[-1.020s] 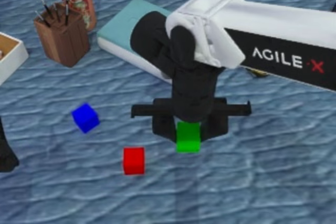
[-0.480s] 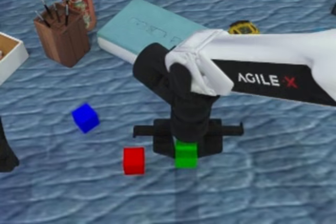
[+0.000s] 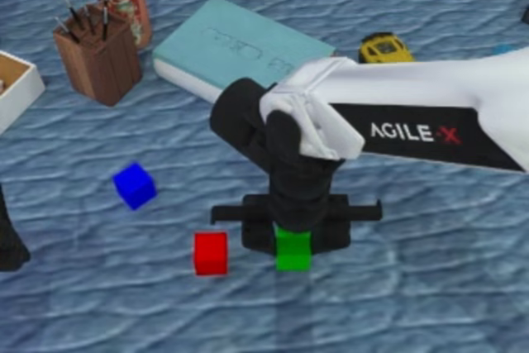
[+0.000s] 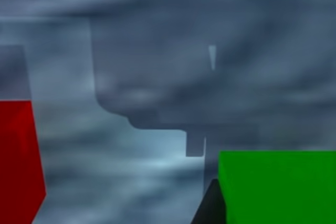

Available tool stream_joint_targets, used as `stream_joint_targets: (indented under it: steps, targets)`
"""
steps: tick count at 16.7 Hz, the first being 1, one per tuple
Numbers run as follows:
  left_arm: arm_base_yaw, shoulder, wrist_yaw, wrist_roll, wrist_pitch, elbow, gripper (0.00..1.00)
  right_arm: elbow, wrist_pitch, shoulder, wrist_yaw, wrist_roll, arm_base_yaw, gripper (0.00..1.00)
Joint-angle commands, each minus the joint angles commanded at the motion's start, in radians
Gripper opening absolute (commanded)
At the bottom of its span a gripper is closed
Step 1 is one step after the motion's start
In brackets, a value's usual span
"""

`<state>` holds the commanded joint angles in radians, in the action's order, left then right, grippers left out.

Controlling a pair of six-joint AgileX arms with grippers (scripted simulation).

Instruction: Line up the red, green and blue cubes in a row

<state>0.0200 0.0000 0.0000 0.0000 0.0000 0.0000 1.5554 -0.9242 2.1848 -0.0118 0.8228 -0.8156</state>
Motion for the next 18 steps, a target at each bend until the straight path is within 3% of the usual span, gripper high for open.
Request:
stream_joint_targets:
  steps: [11, 18]
  targets:
    - [0.0, 0.0, 0.0, 0.0, 0.0, 0.0, 1.0, 0.0, 0.0, 0.0, 0.0, 0.0, 0.0, 0.98]
    - [0.0, 0.0, 0.0, 0.0, 0.0, 0.0, 1.0, 0.0, 0.0, 0.0, 0.0, 0.0, 0.0, 1.0]
